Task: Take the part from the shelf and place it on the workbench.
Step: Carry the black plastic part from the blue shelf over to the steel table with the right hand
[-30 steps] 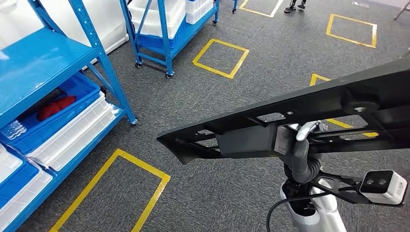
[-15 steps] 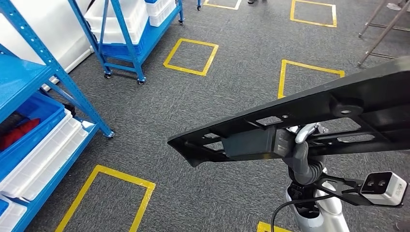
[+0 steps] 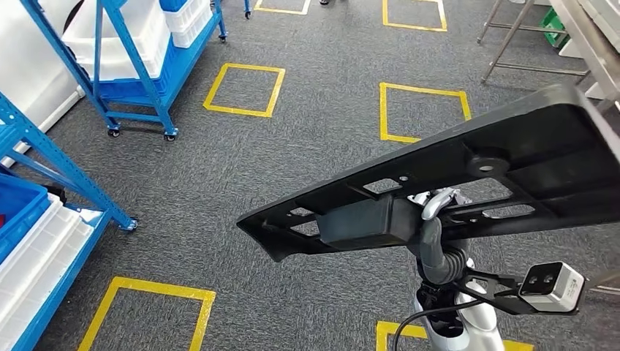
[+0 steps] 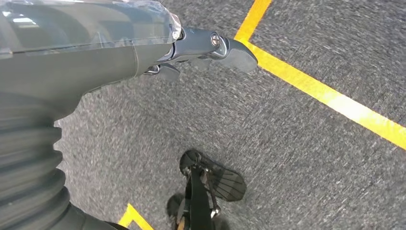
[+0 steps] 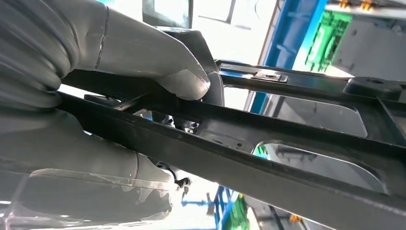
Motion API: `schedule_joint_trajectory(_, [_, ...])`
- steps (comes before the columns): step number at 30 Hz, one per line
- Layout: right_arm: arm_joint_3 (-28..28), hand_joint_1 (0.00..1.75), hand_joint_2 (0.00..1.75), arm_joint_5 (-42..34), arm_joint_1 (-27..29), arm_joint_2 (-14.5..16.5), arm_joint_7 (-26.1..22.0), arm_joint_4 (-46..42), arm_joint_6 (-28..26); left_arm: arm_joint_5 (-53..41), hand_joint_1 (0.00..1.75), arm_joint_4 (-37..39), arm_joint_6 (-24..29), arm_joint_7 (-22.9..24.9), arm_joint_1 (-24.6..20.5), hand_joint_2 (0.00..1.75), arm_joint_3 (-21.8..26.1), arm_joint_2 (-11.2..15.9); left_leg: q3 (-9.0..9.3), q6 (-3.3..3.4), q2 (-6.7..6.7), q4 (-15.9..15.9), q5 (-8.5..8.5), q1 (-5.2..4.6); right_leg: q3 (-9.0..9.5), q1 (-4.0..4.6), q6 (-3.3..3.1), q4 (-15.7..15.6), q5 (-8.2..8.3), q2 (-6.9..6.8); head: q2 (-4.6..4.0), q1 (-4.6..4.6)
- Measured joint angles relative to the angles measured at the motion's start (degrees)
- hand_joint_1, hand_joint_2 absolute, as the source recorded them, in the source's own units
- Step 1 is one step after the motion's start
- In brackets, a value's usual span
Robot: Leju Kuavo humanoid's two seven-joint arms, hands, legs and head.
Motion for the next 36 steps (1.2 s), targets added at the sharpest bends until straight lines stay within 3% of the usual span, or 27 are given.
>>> schedule_joint_trajectory(1, [0.03,1.75,1.75,-0.07,0.03,0.05,-0.06,0.11,0.0,0.0,0.0,0.0,-0.11,0.01,0.08,1.75,0.0,0.03,0.01,0.04,0.7,0.01,-0.08,-0.1,-1.52,-0.17,0.16,2.94,-0.88,-0.46,0.0,0.01])
schedule_joint_trajectory(2, [0.05,1.75,1.75,-0.18,0.05,0.08,-0.1,0.24,0.0,0.0,0.0,0.0,-0.21,0.01,0.09,1.75,0.0,0.07,0.05,0.03,1.4,0.02,-0.17,-0.15,-2.09,-0.32,0.27,3.94,-0.69,-0.69,0.0,0.01])
schedule_joint_trajectory(3, [0.05,1.75,1.75,-0.34,0.03,0.1,-0.14,0.35,-0.01,0.0,0.0,0.0,-0.32,0.01,0.04,1.75,0.0,0.12,0.13,-0.03,2.05,0.03,-0.27,-0.18,-1.41,-0.41,0.29,2.58,0.54,-0.92,0.0,0.01])
schedule_joint_trajectory(4, [0.06,1.75,1.75,-0.54,-0.05,0.1,-0.16,0.43,-0.01,0.0,0.0,0.0,-0.42,0.01,-0.02,1.75,0.0,0.15,0.28,-0.15,2.65,0.04,-0.4,-0.2,0.47,-0.44,0.21,-0.97,2.49,-1.43,0.0,0.01])
schedule_joint_trajectory(6, [0.08,1.75,1.75,-0.88,-0.4,0.15,-0.16,0.46,-0.02,0.0,0.0,0.0,-0.51,-0.01,-0.11,1.75,0.0,0.18,0.67,-0.55,3.75,0.05,-0.72,-0.34,4.7,-0.08,-0.35,-9.07,5.31,-3.74,0.0,0.01])
schedule_joint_trajectory(7, [0.09,1.75,1.75,-0.97,-0.63,0.21,-0.16,0.44,-0.02,0.0,0.0,0.0,-0.51,-0.03,-0.1,1.75,0.0,0.18,0.83,-0.83,4.24,0.04,-0.87,-0.42,5.95,0.2,-0.69,-11.49,5.87,-4.52,0.0,0.0])
schedule_joint_trajectory(8, [0.11,1.75,1.75,-1.0,-0.8,0.28,-0.16,0.41,-0.02,0.0,0.0,0.0,-0.51,-0.07,-0.12,1.75,0.0,0.18,0.96,-1.14,4.72,0.01,-0.98,-0.48,6.31,0.47,-1.01,-12.34,5.81,-4.83,0.0,0.0])
schedule_joint_trajectory(10, [0.15,1.75,1.75,-0.89,-0.89,0.43,-0.16,0.31,-0.05,0.0,0.0,-0.01,-0.49,-0.18,-0.18,1.75,0.0,0.16,1.19,-1.83,5.57,-0.08,-1.22,-0.45,6.27,0.53,-1.59,-12.49,6.02,-3.54,0.0,-0.01])
schedule_joint_trajectory(11, [0.2,1.75,1.75,-0.8,-0.86,0.49,-0.17,0.21,-0.06,0.0,0.0,-0.01,-0.48,-0.24,-0.23,1.75,0.0,0.15,1.23,-2.17,5.09,0.22,-1.58,-0.36,6.39,0.4,-1.89,-12.75,6.16,-2.92,0.0,0.0])
schedule_joint_trajectory(13, [0.43,1.75,1.75,-0.64,-0.92,0.68,-0.19,-0.01,-0.07,0.0,0.0,-0.02,-0.46,-0.32,-0.19,1.75,0.0,0.11,-0.11,-2.66,2.5,3.64,-3.81,-0.16,6.67,0.09,-2.56,-13.27,6.47,-1.76,0.0,-0.01])
schedule_joint_trajectory(15, [0.83,1.75,1.75,-0.6,-1.0,0.94,-0.22,-0.09,-0.06,-0.01,0.0,-0.02,-0.44,-0.36,-0.01,1.75,0.01,0.13,-3.77,-2.86,0.18,11.37,-7.47,-0.02,6.66,0.2,-2.89,-13.31,6.51,-0.53,0.0,-0.01])
schedule_joint_trajectory(16, [1.04,1.75,1.75,-0.65,-0.95,1.05,-0.24,-0.09,-0.04,-0.02,0.0,-0.02,-0.43,-0.36,0.05,1.75,0.01,0.13,-5.65,-2.94,-0.13,14.98,-8.63,0.0,6.67,0.25,-2.93,-13.28,6.52,0.24,0.0,-0.01])
schedule_joint_trajectory(17, [1.24,1.75,1.75,-0.84,-0.89,1.13,-0.26,-0.09,0.01,-0.02,0.0,-0.02,-0.41,-0.34,0.14,1.75,0.01,0.12,-6.84,-2.98,-0.23,16.96,-8.74,0.01,6.68,0.3,-2.96,-13.22,6.51,1.05,0.0,-0.01])
schedule_joint_trajectory(18, [1.42,1.75,1.75,-1.11,-0.85,1.17,-0.27,-0.1,0.1,-0.02,0.0,-0.01,-0.36,-0.28,0.2,1.75,0.0,0.11,-6.93,-2.97,-0.28,16.57,-7.62,0.04,6.71,0.31,-2.94,-13.14,6.51,1.87,0.0,-0.01])
schedule_joint_trajectory(19, [1.61,1.75,1.75,-1.45,-0.82,1.23,-0.29,-0.13,0.22,-0.01,0.0,-0.01,-0.26,-0.2,0.24,1.75,0.0,0.11,-5.93,-2.91,-0.52,13.83,-5.53,0.1,6.75,0.29,-2.89,-13.01,6.48,2.68,0.0,-0.01])
schedule_joint_trajectory(21, [2.17,1.75,1.75,-1.91,-0.86,1.33,-0.35,-0.39,0.43,0.0,0.0,0.0,0.07,0.04,0.31,1.75,0.0,0.15,-2.53,-2.67,-2.58,5.57,-1.59,0.28,6.62,0.29,-2.57,-12.52,6.31,4.12,0.0,-0.01])
schedule_joint_trajectory(23, [2.9,1.75,1.75,-1.91,-0.89,1.37,-0.45,-0.84,0.42,-0.02,0.0,0.0,0.34,0.22,0.28,1.75,0.0,0.22,-0.68,-2.22,-4.15,1.17,-0.36,0.26,6.19,0.21,-1.93,-12.13,6.26,5.33,0.0,-0.01])
schedule_joint_trajectory(25, [3.47,1.75,1.75,-1.83,-0.9,1.37,-0.58,-1.25,0.25,-0.04,0.0,0.0,0.35,0.29,0.05,1.75,-0.01,0.29,-0.52,-1.58,-3.41,0.87,-0.36,0.14,5.85,0.06,-1.19,-12.19,6.49,6.4,0.0,-0.01])
schedule_joint_trajectory(26, [3.67,1.75,1.75,-1.8,-0.89,1.37,-0.67,-1.45,0.15,-0.03,0.0,0.0,0.23,0.27,-0.05,1.75,-0.01,0.33,-0.43,-1.18,-2.76,0.65,-0.18,0.16,5.71,0.03,-0.91,-12.02,6.39,6.24,0.0,-0.01])
schedule_joint_trajectory(28, [4.07,1.75,1.75,-1.64,-1.15,1.36,-0.88,-1.99,-0.04,-0.01,0.0,0.0,-0.18,0.1,-0.08,1.75,-0.04,0.41,-0.28,-0.45,-1.42,0.11,0.21,0.24,4.37,0.19,-0.44,-9.29,4.58,3.72,0.0,0.0])
schedule_joint_trajectory(30, [4.5,1.75,1.75,-1.39,-1.49,1.33,-0.98,-2.41,-0.27,0.0,0.0,0.0,-0.57,-0.1,0.1,1.75,-0.07,0.46,-0.28,-0.06,-0.12,-0.04,0.25,0.05,1.07,0.1,-0.05,-2.37,0.8,0.5,0.0,0.01])
schedule_joint_trajectory(32, [4.9,1.75,1.75,-1.13,-1.59,1.33,-0.94,-2.52,-0.54,0.0,0.0,0.0,-0.85,-0.16,0.23,1.75,-0.09,0.57,-0.28,0.0,1.25,-0.03,0.12,-0.07,-1.81,-0.17,0.26,3.68,-1.33,-0.5,0.0,0.01])
schedule_joint_trajectory(33, [5.11,1.75,1.75,-1.03,-1.6,1.33,-0.91,-2.57,-0.69,0.0,0.0,0.0,-0.97,-0.16,0.21,1.75,-0.09,0.63,-0.24,-0.04,1.94,-0.02,0.04,-0.08,-1.84,-0.27,0.32,3.88,-0.85,-0.71,0.0,0.01])
schedule_joint_trajectory(34, [5.31,1.75,1.75,-0.96,-1.62,1.33,-0.88,-2.67,-0.81,0.0,0.0,0.0,-1.07,-0.17,0.14,1.75,-0.1,0.68,-0.14,-0.15,2.57,-0.01,-0.05,-0.08,-0.6,-0.33,0.31,1.66,0.62,-1.04,0.0,0.01])
schedule_joint_trajectory(36, [5.64,1.75,1.75,-0.93,-1.77,1.33,-0.85,-3.04,-0.89,0.0,0.0,0.0,-1.22,-0.21,0.0,1.75,-0.11,0.7,0.22,-0.48,3.69,-0.01,-0.31,-0.17,4.05,-0.12,-0.13,-6.72,4.03,-3.22,0.0,0.0])
